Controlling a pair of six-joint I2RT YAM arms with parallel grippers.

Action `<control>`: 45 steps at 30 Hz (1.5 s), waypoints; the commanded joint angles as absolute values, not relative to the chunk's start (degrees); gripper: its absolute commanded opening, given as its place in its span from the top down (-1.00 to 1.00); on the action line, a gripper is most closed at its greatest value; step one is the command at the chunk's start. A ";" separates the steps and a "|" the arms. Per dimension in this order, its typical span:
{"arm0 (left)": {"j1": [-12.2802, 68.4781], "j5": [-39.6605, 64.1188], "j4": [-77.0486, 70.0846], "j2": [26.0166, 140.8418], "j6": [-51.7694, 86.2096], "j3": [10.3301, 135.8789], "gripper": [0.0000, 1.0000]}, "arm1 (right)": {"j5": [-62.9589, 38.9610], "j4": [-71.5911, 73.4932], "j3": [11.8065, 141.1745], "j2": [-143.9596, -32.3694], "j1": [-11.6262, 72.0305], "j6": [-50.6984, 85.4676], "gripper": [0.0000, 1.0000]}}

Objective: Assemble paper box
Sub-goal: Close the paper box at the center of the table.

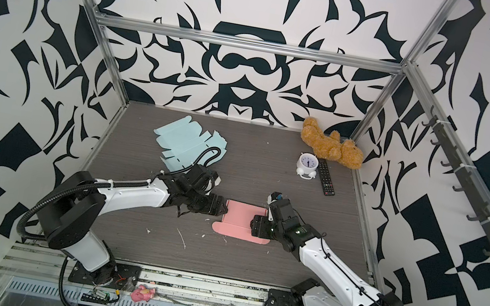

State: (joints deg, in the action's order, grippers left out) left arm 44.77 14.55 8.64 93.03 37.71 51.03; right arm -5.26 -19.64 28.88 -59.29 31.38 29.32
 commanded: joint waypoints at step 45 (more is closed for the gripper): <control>45.35 14.14 8.17 93.36 36.82 49.79 -0.44 | -4.25 -13.55 26.09 -60.94 31.66 30.65 -0.63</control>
